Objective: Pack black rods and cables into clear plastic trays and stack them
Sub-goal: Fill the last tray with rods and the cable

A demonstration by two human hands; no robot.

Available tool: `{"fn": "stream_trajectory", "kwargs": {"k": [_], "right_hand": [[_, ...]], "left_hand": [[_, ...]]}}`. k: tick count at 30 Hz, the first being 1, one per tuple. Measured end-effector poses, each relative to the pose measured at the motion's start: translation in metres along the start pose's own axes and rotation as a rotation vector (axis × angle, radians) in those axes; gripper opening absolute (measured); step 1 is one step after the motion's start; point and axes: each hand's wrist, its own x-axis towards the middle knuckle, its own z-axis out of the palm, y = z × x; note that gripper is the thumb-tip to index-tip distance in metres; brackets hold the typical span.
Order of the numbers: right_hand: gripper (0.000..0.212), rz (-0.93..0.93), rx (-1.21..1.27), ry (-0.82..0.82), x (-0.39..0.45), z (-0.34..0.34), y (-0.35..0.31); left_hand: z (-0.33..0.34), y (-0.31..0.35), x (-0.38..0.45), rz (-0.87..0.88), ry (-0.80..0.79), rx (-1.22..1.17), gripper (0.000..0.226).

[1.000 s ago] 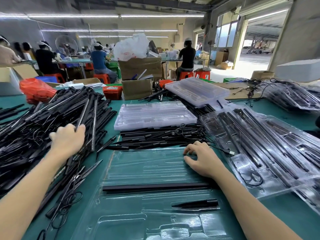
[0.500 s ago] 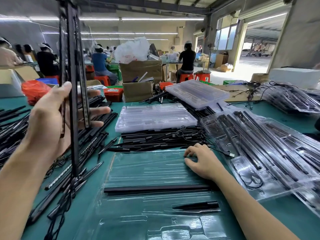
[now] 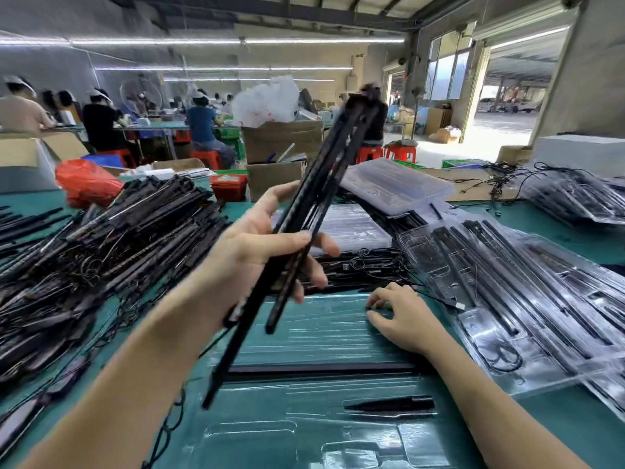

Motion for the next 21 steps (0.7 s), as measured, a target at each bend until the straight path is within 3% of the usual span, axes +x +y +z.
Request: {"fn": "stream_trajectory", "kwargs": {"k": [3,6,10,13,17,21], "right_hand": [[0.007,-0.001,0.012,0.001,0.001,0.001,0.002],[0.014,0.033,0.14,0.043,0.002,-0.002,-0.002],[0.033,0.008,0.642,0.198,0.003,-0.022,-0.027],[0.043,-0.022,0.988,0.084,0.006,-0.039,-0.067],[0.03,-0.062,1.012,0.082,0.013,-0.038,-0.102],[0.025,0.021,1.132,0.082,0.015,-0.031,-0.107]], "left_hand": [[0.006,-0.028,0.015,0.074,0.182,0.153,0.051],[0.003,-0.045,0.026,0.027,0.214,0.267,0.044],[0.001,-0.068,0.032,-0.031,0.186,0.37,0.044],[0.0,-0.083,0.032,-0.037,0.176,0.53,0.045],[0.0,-0.092,0.03,-0.048,0.133,0.588,0.046],[-0.014,-0.079,0.021,-0.187,0.067,0.618,0.044]]}}
